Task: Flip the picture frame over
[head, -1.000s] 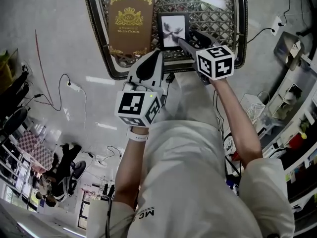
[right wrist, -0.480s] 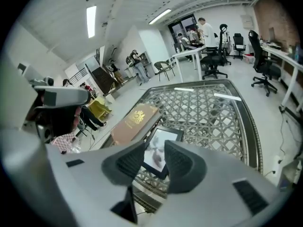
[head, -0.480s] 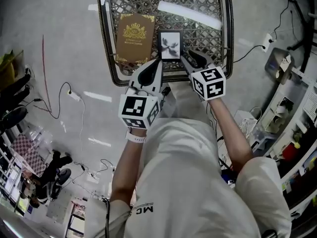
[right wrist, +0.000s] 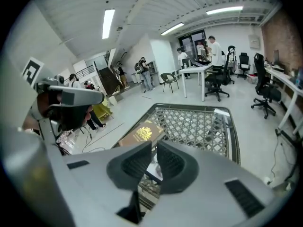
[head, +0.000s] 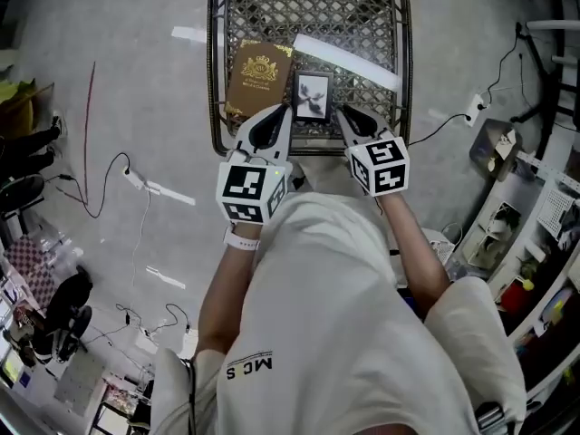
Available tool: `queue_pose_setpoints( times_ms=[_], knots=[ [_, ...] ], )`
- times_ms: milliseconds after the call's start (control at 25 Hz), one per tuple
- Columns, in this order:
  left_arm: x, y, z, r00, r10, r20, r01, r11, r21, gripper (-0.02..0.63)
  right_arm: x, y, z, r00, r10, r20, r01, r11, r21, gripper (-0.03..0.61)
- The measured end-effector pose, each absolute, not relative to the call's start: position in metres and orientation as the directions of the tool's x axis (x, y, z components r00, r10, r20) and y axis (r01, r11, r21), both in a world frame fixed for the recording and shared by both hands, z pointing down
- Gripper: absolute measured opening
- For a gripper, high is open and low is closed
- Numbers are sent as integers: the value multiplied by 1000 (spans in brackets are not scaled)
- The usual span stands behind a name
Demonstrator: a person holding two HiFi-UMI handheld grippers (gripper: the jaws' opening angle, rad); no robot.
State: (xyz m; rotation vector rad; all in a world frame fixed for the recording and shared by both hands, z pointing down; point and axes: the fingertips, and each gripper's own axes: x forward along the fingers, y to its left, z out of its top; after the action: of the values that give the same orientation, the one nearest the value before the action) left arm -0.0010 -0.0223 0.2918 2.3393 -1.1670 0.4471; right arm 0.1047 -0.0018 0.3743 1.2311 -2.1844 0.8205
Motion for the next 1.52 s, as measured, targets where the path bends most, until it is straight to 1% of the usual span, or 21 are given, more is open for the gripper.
queue_pose_setpoints(
  times_ms=[160,400,760,1000,1280,1520],
  knots=[
    [-3,-27,264,584,-678,446,-808,-539,239,25,102,-6,343,-487,-587,647,-846,501,-182,36],
    [-2,-24,234,585,-693,421,-808,-542,231,25,94,-9,294,-549,-579,604,-785,604,-135,29],
    [20,-5,213,638,-643,424,-759,-618,205,25,98,6,242,-638,-551,538,-725,665,-179,26],
    [15,3,214,638,-628,445,-758,-615,218,25,97,12,229,-643,-500,581,-700,690,-181,26],
    [10,-1,209,597,-666,447,-795,-566,218,25,81,22,223,-702,-391,596,-579,800,-157,25],
    [4,-1,209,584,-668,461,-805,-549,224,25,79,22,228,-703,-408,582,-603,777,-184,23]
  ],
)
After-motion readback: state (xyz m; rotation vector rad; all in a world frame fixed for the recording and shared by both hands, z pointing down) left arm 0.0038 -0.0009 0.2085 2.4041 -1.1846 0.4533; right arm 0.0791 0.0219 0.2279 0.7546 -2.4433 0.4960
